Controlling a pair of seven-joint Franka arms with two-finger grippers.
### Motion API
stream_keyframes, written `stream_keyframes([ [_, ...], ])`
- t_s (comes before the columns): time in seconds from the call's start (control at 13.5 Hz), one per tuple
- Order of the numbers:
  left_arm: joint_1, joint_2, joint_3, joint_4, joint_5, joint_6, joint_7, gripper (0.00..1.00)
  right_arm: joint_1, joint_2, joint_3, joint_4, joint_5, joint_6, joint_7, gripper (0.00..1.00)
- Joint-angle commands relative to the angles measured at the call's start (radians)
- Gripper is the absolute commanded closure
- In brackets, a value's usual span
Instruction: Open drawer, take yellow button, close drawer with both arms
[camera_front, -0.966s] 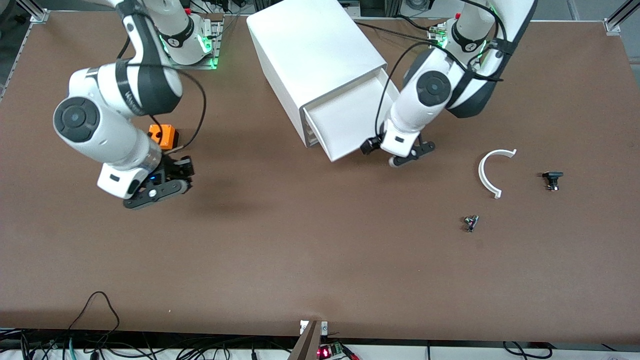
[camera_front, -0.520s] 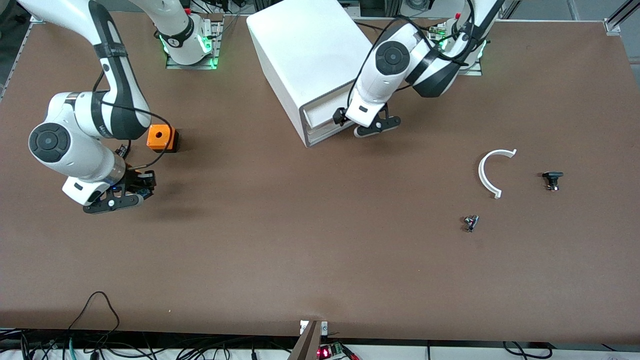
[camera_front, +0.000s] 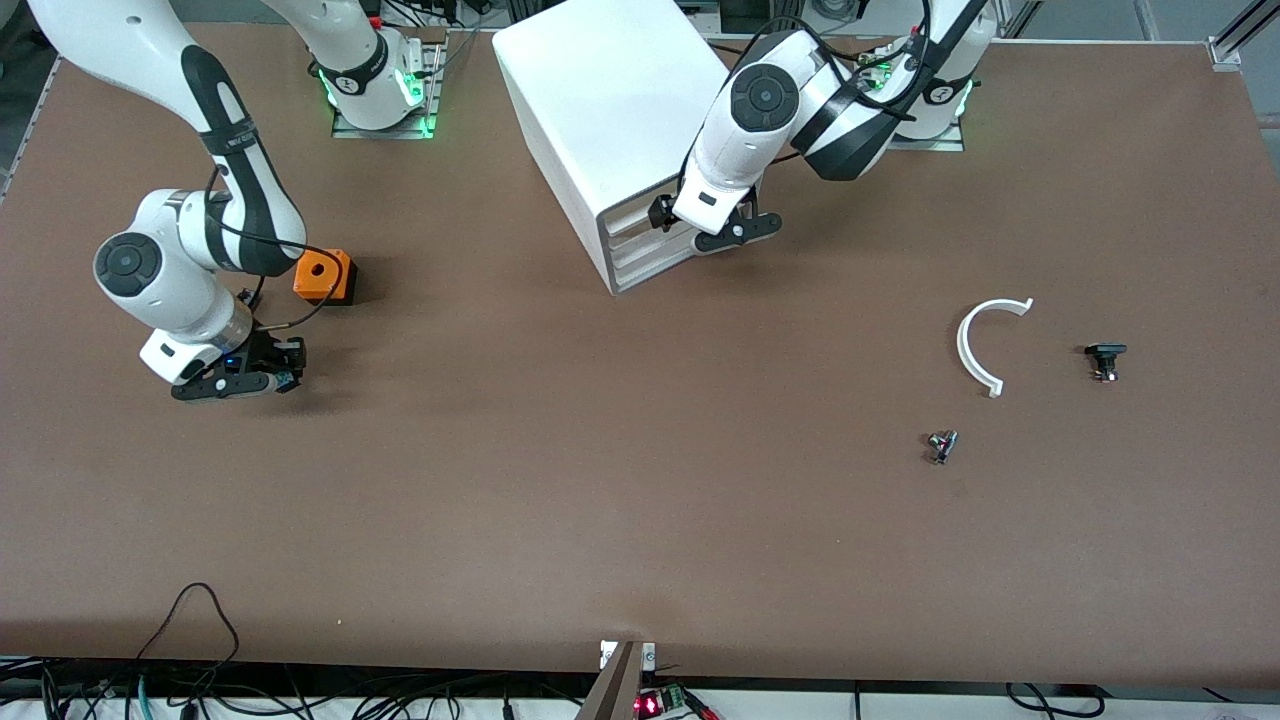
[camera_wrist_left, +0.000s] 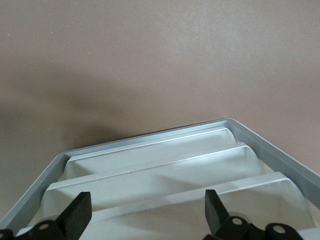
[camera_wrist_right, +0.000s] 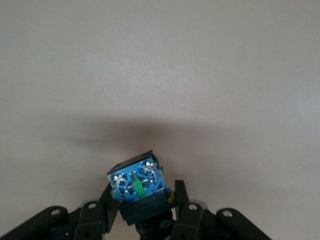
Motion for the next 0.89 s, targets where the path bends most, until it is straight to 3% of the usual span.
stream_keyframes([
  [0.0, 0.037, -0.059, -0.004, -0.013, -0.023, 0.0, 0.046, 0.0, -0.043, 0.024, 0.024, -0.02, -0.001, 0.045, 0.011, 0.52],
  [0.15, 0.088, -0.092, 0.091, 0.011, -0.002, 0.001, 0.209, 0.0, -0.043, 0.021, 0.025, -0.008, -0.001, 0.028, 0.031, 0.0],
  [0.37, 0.145, -0.109, 0.251, 0.084, 0.001, -0.011, 0.626, 0.0, -0.042, -0.031, 0.07, 0.049, 0.001, -0.139, 0.146, 0.0],
  [0.67, 0.163, -0.171, 0.464, 0.273, 0.003, -0.348, 0.966, 0.0, -0.039, -0.083, 0.136, 0.309, 0.022, -0.56, 0.275, 0.0],
  [0.82, 0.168, -0.185, 0.504, 0.365, 0.111, -0.465, 1.061, 0.0, -0.023, -0.094, 0.148, 0.455, 0.026, -0.732, 0.28, 0.0],
])
